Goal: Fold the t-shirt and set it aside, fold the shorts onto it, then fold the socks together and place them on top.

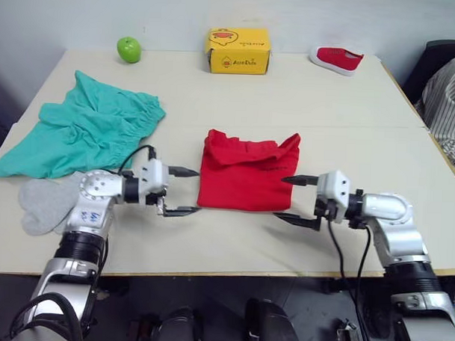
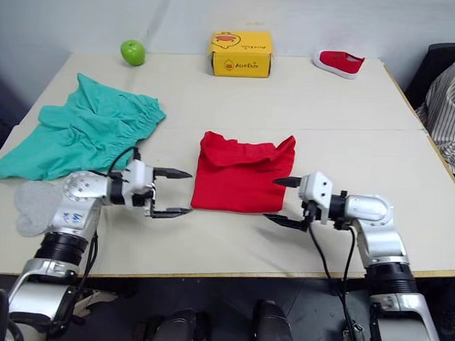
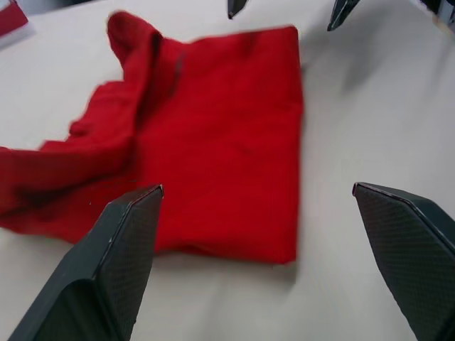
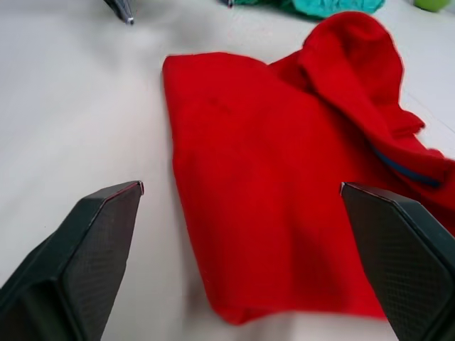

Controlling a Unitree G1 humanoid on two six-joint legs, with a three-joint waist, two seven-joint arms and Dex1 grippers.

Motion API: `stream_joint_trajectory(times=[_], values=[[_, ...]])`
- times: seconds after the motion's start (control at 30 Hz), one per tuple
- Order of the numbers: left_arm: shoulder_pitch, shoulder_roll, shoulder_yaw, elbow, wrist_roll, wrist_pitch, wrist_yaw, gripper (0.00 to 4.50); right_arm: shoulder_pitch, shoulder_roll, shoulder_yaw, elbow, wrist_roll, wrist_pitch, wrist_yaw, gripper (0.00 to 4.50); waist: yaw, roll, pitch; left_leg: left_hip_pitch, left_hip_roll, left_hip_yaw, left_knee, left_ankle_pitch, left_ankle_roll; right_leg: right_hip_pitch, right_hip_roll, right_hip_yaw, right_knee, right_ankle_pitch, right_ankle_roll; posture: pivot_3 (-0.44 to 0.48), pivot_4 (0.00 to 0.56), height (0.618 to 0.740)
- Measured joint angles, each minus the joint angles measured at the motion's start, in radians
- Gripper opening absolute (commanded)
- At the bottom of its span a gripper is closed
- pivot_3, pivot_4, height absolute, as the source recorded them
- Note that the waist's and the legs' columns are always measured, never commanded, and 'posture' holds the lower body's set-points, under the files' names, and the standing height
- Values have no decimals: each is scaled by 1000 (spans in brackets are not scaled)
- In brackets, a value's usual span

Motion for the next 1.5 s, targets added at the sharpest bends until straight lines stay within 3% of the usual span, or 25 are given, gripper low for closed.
stream_joint_trajectory(times=[0.07,0.27,0.43,0.53,0.7,0.9,1.07,1.1,1.13,1.33,1.37,1.47,1.5], values=[[-1,-19,-30,6,46,-35,43,4500,-7,20,35,45,-47,-70,-25,3931,4,0,0,0,0,0,0,0,0,0,0,0,0,0,0,0,150,740],[-46,-38,-97,107,161,-145,133,2564,-81,27,65,245,-148,-249,-98,1748,-2,0,0,-1,0,1,0,0,1,0,1,0,-1,0,0,0,150,740],[-43,-31,-118,118,156,-170,103,881,-125,33,90,339,-176,-363,-101,0,-4,0,0,0,0,1,-1,0,1,0,1,0,-1,0,0,0,150,740],[17,-16,-123,41,110,-130,48,36,-131,27,107,372,-184,-462,-68,0,-4,0,0,0,1,1,-1,-1,1,0,1,0,-1,0,0,0,150,740],[175,46,-124,-193,43,-24,4,36,-75,9,107,327,-110,-493,7,0,-3,0,0,0,7,1,-1,-1,1,0,1,0,-1,0,0,0,150,740],[383,143,-80,-487,-33,98,29,36,110,-64,107,78,-23,-409,54,0,2,0,0,1,6,0,-1,-1,1,1,-1,1,-1,0,0,0,150,740],[441,162,-68,-583,-43,158,81,36,193,-81,106,-38,-12,-311,16,0,2,0,0,3,6,0,-1,-1,1,1,-1,1,-2,-1,-1,0,150,740],[441,163,-64,-589,-43,165,93,240,202,-83,104,-58,-4,-281,10,532,2,0,0,3,6,1,-1,-1,1,1,-1,2,-2,-1,-2,0,150,740],[445,167,-63,-594,-43,170,97,495,212,-85,103,-82,12,-245,7,704,1,0,0,4,7,1,-1,-2,1,1,-1,2,-2,-1,-2,0,150,740],[495,200,-22,-610,-82,191,88,2312,294,-137,87,-253,102,-77,15,2784,1,0,0,4,7,1,-1,-3,0,1,0,2,-2,-2,-4,0,150,740],[504,205,-5,-616,-112,203,77,2340,302,-146,77,-284,124,-46,15,3165,1,0,0,4,7,1,-1,-3,0,1,-1,2,-2,-2,-4,0,150,740],[501,221,57,-615,-224,270,37,2340,306,-189,14,-395,246,118,3,3165,2,0,0,5,8,0,-1,-3,0,1,-1,2,-2,-2,-4,0,150,740],[488,226,71,-611,-248,291,27,2144,294,-199,-2,-420,286,176,-3,3198,2,0,0,6,8,0,-1,-3,0,2,-1,3,-2,-2,-4,0,150,740]])
